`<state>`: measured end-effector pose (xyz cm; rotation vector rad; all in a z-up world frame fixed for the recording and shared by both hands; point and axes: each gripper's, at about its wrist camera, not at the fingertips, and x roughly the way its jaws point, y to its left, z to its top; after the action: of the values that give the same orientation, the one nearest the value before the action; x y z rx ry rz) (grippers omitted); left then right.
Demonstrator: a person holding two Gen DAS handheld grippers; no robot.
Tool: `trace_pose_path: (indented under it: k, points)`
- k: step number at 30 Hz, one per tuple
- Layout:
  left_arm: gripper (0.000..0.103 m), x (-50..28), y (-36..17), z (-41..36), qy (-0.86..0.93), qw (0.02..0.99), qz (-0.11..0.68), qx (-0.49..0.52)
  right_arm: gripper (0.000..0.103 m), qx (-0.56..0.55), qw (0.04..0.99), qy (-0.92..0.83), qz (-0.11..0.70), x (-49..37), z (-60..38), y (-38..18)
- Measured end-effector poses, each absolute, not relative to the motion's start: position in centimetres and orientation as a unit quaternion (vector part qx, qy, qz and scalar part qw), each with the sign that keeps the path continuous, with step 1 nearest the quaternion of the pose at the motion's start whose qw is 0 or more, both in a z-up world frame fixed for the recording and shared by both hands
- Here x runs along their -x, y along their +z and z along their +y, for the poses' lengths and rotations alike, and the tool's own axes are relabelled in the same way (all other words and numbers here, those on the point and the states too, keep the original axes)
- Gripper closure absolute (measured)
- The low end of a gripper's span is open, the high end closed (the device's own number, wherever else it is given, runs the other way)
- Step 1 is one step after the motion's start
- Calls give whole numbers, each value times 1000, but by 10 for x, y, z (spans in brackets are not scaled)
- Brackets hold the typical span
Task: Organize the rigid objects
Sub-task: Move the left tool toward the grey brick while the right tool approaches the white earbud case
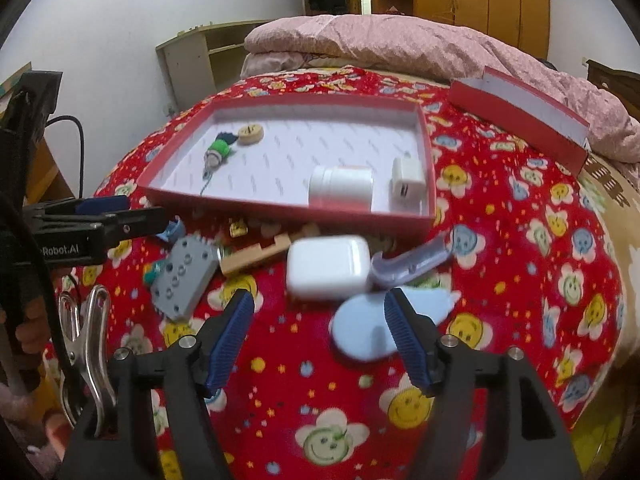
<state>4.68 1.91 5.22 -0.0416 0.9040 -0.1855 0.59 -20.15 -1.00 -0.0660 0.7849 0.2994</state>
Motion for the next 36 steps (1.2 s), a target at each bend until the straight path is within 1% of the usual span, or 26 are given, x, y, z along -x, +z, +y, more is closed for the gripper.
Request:
trace_pose_path:
  k: [3,12,25,34,36]
  points:
    - [16,-46,46,18,-89,893,440,21,27,27,910,149,385,-1,-202,-17]
    - [16,-47,36,9,-63,902,427,-5,26,30,911,150,383,7,-201,-27]
    - [15,-53,27,20,-55,903,422,48,26,29,913,150,379,9,-202,-28]
    - [16,-58,24,16,-43,905,422,44,26,31,912,152,380,12,-199,-28]
    - [18,-58,24,16,-44,905,421,42,26,30,912,151,381,12,-199,-28]
